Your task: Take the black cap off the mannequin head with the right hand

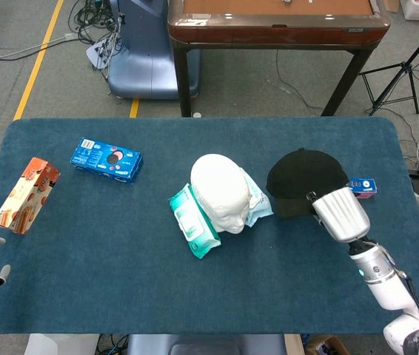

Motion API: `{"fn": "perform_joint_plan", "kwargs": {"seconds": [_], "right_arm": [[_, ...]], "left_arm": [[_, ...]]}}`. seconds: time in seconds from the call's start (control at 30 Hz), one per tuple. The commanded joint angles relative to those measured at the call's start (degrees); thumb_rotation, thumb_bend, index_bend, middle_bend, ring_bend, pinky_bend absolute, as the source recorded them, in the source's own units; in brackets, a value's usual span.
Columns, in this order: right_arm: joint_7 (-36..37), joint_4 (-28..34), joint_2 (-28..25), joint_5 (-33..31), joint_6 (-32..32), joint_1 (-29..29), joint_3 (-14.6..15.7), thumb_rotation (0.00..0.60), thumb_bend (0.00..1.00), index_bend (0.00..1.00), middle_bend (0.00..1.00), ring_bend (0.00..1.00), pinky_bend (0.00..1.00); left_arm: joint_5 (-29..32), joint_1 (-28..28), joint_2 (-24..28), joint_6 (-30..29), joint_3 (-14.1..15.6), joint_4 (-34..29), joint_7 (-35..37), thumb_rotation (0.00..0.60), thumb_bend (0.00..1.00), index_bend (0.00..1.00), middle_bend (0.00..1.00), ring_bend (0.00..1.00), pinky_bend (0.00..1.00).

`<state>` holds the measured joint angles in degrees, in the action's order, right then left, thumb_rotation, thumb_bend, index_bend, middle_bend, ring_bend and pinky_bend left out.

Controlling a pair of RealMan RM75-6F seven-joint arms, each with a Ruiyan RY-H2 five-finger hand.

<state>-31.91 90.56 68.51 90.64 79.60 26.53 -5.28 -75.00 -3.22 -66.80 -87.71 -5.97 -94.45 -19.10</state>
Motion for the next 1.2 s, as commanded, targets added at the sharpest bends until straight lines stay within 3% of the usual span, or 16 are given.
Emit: {"fn": "perform_joint_plan", "kwargs": {"seconds": [0.03,0.17,0.43,0.7,0.83,1.03,1.2], "right_arm": [[-1.2,7.3,-3.2,-3.9,-3.2,-2.5,2.2,0.6,0.12,0.6,1.0,0.98,1.0],[-3.1,13.0,-6.2,-6.5,-5.7,-3.8,3.8,0.6,0.0,0.47,1.0,0.95,1.0],[-3.7,23.6,-13.3,-11.6,-11.1,-5.1,6.9,0.6,0.0,0.33,1.0,0.89,0.99],[0.4,30.0,-19.4,-14.6,-16.6,-5.0,9.0,0.6,0.0,0.24,1.0,0.88,0.97],[1.8,28.2,-17.1,-12.0,-10.6,-7.5,7.8,0.6,0.0,0.24,0.99,0.85,0.96],[3.0,19.1,-9.1,-6.7,2.7,-12.9,5.2,0.6,0.0,0.28,0.9,0.74,0.91],[7.9,14.1,-5.9,-5.8,6.3,-15.2,4.5,0.6,0.0,0.36,0.79,0.62,0.84]], "left_arm": [[0.0,0.0,0.0,0.0,0.0,-0.1,-0.1,0.6,0.23,0.35,0.35,0.22,0.47],[0.1,0.0,0.0,0.0,0.0,-0.2,-0.1,0.6,0.23,0.35,0.35,0.22,0.47],[0.2,0.1,0.1,-0.2,0.1,-0.5,-0.6,0.6,0.23,0.35,0.35,0.22,0.47],[-0.2,0.2,-0.1,-0.5,0.3,-0.7,-1.1,0.6,0.23,0.35,0.35,0.22,0.47],[-0.4,0.3,0.0,-0.6,0.3,-0.7,-0.9,0.6,0.23,0.35,0.35,0.22,0.47],[-1.5,0.4,-0.1,-1.2,0.5,-0.5,-0.4,0.6,0.23,0.34,0.35,0.22,0.47],[-2.8,0.4,-0.4,-1.5,1.0,-0.1,-0.4,0.6,0.23,0.32,0.35,0.22,0.47]]}}
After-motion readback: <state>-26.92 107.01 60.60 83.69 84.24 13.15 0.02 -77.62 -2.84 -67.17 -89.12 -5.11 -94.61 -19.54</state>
